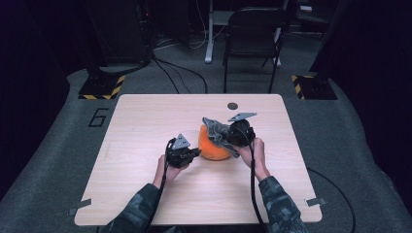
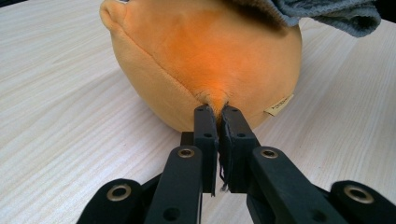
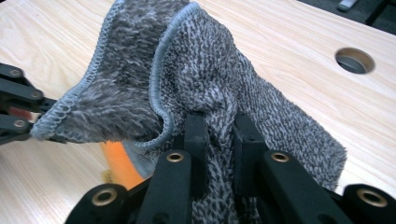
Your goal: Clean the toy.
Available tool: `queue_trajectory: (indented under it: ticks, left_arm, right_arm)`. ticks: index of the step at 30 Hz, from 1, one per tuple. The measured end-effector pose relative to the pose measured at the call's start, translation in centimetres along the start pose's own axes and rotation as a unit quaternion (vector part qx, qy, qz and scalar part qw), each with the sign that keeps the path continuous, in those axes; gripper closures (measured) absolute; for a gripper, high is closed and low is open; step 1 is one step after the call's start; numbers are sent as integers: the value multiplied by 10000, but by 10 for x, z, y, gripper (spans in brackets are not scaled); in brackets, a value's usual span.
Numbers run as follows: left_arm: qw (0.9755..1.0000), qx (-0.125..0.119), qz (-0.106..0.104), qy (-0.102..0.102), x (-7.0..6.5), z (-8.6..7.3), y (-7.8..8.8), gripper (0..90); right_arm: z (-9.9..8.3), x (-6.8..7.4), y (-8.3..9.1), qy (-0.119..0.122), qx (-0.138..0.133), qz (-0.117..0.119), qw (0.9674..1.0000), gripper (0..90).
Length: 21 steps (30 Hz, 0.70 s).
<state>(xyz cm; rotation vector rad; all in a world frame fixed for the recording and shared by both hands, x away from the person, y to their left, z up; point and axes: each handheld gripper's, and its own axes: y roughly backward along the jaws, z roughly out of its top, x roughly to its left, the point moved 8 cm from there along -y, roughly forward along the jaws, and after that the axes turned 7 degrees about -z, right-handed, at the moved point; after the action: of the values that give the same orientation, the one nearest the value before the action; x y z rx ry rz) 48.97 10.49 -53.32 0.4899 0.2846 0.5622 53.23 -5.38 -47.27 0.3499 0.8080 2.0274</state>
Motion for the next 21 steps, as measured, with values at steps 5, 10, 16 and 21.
queue_trajectory:
  ticks: [5,10,16,21]
  left_arm:
    - [10000,23,-7,7,0,-1,0,858]
    - [10000,38,-25,-19,0,0,0,858]
    - [10000,16,-15,-9,1,0,-1,858]
    - [10000,35,-20,27,1,-1,0,858]
  right_arm:
    - [-10,-16,2,-176,60,-166,9997,792]
    - [-22,-29,1,-325,152,-256,9990,792]
    - [-35,-43,-6,-520,304,-354,9976,791]
    - [-54,-54,-17,-688,606,-407,9950,791]
